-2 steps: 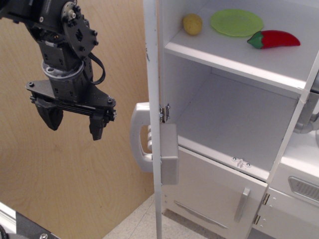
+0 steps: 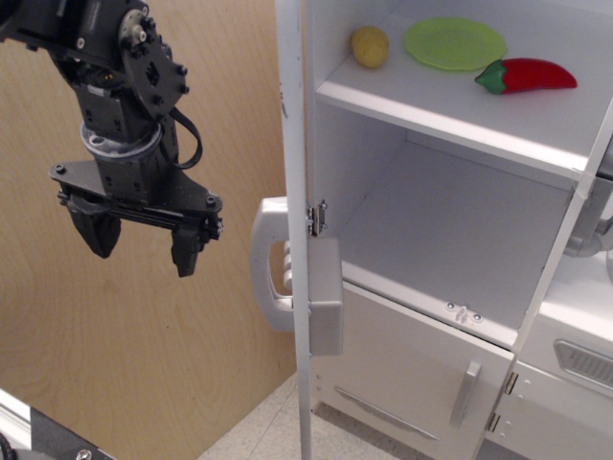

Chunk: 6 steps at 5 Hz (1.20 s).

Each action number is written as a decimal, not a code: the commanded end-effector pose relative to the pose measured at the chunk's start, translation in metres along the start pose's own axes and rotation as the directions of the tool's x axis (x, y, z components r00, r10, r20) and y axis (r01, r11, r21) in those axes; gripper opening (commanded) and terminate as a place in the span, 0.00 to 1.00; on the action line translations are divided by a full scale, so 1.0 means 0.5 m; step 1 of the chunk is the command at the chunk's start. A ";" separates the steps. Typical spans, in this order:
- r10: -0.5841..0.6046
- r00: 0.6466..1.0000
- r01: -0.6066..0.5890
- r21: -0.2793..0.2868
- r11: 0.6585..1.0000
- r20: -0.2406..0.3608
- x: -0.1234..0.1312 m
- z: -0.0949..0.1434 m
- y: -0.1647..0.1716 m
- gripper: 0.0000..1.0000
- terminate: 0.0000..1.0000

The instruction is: Close fridge

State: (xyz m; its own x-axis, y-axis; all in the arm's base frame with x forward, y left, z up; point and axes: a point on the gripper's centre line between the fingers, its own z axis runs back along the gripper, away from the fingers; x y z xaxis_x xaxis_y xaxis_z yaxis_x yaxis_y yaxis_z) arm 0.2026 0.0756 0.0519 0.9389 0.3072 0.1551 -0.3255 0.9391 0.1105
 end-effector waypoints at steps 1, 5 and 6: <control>-0.011 0.997 0.015 -0.059 0.998 0.078 0.052 0.020 -0.038 1.00 0.00; -0.033 0.992 0.053 -0.158 0.986 0.125 0.100 0.169 -0.134 1.00 0.00; -0.034 0.991 0.056 -0.162 0.985 0.133 0.111 0.198 -0.151 1.00 0.00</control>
State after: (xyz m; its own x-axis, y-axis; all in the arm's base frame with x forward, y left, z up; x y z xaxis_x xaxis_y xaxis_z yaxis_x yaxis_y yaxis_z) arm 0.2632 0.0044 0.1357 0.9419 0.2493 0.2249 -0.2491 0.9680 -0.0300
